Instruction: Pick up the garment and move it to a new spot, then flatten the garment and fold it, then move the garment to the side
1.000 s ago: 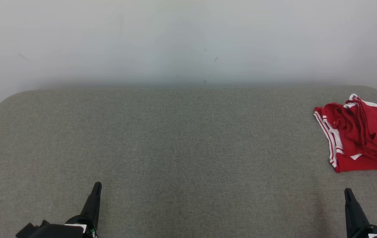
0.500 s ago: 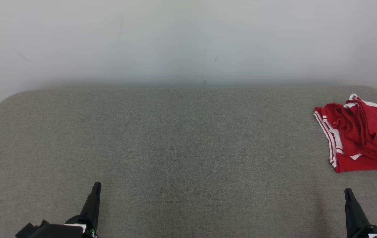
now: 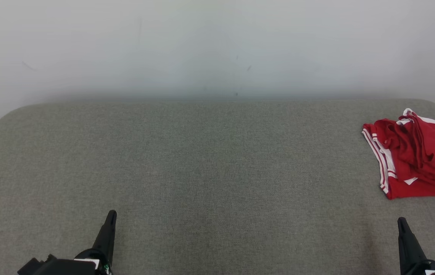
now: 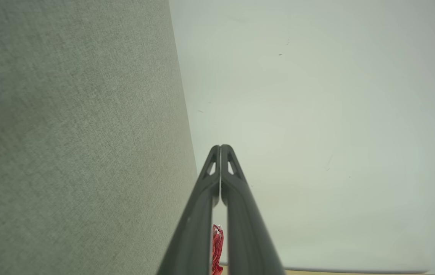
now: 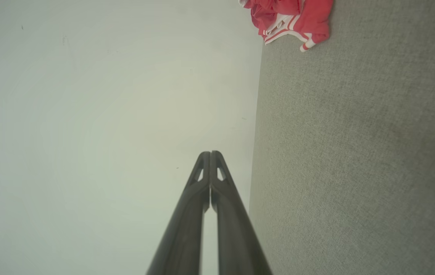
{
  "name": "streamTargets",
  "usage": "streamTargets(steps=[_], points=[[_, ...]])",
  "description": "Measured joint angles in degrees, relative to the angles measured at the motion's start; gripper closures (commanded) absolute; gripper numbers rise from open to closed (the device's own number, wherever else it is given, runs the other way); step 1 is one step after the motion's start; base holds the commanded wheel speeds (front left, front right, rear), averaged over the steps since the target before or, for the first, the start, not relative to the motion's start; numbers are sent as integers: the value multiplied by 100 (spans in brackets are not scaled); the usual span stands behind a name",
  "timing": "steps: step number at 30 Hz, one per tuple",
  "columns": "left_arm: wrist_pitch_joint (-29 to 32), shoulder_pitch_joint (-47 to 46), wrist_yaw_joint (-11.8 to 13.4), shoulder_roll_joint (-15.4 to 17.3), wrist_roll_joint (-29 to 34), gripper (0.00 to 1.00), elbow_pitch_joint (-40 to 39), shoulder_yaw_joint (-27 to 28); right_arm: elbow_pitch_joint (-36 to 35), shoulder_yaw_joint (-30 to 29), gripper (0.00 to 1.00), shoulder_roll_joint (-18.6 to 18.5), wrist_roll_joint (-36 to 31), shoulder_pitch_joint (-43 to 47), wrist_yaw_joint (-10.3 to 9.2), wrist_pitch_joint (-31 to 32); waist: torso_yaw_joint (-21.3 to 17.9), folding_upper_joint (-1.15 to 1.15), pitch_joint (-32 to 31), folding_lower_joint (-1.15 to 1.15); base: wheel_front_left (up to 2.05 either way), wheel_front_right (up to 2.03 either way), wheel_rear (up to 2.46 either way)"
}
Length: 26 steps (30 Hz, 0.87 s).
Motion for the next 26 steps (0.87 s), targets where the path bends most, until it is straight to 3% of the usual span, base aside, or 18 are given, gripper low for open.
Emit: streamTargets(steps=[26], points=[[22, 0, -18, -10, 8, 100, 3, 13, -1, 7, 100, -9, 10, 0, 0, -5, 0, 0, 0, 0, 0, 0, 0]])
